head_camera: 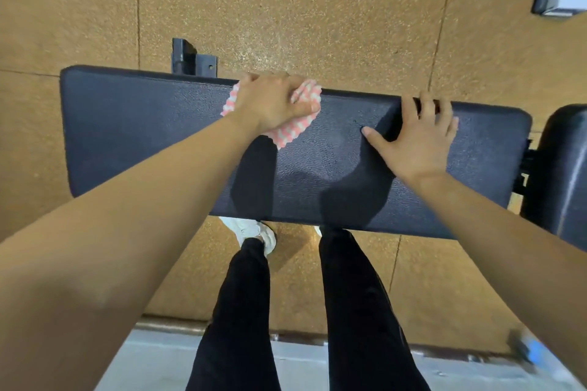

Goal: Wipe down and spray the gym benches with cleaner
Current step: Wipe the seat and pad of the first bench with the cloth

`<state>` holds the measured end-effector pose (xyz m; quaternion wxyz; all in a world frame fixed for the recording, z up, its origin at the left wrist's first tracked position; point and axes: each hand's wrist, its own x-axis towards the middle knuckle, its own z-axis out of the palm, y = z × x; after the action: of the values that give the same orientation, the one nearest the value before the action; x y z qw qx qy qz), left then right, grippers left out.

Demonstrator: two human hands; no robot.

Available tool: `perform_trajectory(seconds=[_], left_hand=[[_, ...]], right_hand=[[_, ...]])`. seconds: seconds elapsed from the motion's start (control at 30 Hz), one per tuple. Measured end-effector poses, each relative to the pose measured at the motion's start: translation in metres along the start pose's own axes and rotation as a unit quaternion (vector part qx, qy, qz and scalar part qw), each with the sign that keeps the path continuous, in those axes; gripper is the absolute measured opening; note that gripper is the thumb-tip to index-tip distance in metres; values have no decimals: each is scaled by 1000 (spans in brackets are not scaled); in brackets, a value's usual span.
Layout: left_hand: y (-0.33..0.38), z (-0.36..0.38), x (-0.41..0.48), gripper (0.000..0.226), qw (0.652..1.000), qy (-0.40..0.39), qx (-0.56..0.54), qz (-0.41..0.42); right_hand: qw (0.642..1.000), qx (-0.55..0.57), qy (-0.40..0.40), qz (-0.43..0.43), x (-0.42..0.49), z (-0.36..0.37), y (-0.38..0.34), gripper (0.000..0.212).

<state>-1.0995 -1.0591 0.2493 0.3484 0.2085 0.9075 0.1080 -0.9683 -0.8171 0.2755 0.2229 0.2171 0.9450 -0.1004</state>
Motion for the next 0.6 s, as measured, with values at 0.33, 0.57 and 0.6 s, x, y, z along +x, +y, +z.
perform_trajectory(seconds=[0.33, 0.57, 0.6], left_hand=[[60, 8, 22, 55, 998, -23, -55, 23], [98, 9, 30, 52, 994, -42, -97, 42], [103, 10, 30, 51, 993, -47, -102, 42]], right_hand=[[991, 111, -11, -68, 4, -10, 34, 79], [976, 156, 134, 69, -16, -2, 105, 66], [974, 148, 141, 95, -20, 1, 113, 69]])
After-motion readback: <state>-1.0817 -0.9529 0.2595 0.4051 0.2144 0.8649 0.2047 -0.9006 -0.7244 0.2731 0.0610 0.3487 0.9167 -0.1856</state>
